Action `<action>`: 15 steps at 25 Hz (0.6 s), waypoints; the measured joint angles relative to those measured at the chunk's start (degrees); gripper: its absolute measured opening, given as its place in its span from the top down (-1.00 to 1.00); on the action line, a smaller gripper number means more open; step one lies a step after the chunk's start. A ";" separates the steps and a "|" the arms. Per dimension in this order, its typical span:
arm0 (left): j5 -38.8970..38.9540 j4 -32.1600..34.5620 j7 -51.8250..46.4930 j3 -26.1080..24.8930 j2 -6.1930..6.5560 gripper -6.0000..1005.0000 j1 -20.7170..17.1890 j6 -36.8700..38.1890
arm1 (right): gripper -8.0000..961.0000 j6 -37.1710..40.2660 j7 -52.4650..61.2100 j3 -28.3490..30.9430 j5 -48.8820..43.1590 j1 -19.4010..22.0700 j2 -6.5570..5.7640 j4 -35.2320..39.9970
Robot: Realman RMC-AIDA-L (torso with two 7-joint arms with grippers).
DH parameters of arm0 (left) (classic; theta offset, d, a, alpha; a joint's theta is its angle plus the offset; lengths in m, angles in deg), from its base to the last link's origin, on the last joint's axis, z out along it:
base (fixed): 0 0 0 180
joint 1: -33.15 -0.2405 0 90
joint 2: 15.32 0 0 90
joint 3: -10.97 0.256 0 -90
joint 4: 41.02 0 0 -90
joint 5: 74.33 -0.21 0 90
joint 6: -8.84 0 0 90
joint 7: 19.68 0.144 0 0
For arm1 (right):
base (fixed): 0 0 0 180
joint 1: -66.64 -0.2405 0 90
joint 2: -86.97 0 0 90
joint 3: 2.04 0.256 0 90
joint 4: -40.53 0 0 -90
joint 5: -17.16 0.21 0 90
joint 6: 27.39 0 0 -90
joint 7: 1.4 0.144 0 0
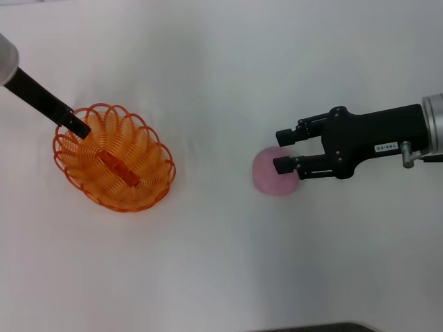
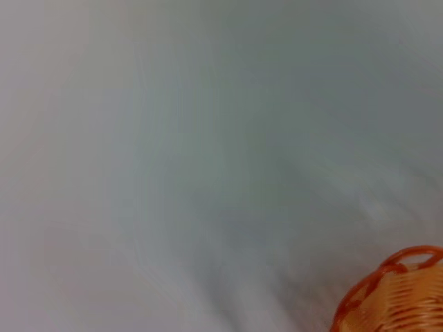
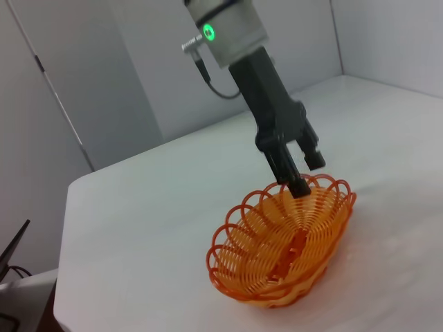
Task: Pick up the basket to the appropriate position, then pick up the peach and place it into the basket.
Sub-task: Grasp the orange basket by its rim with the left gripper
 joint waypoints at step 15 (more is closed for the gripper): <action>0.00 -3.04 0.02 0.89 -0.33 -0.41 -0.02 -2.68 | -0.16 -0.97 -0.23 0.00 0.04 -0.06 0.00 -0.56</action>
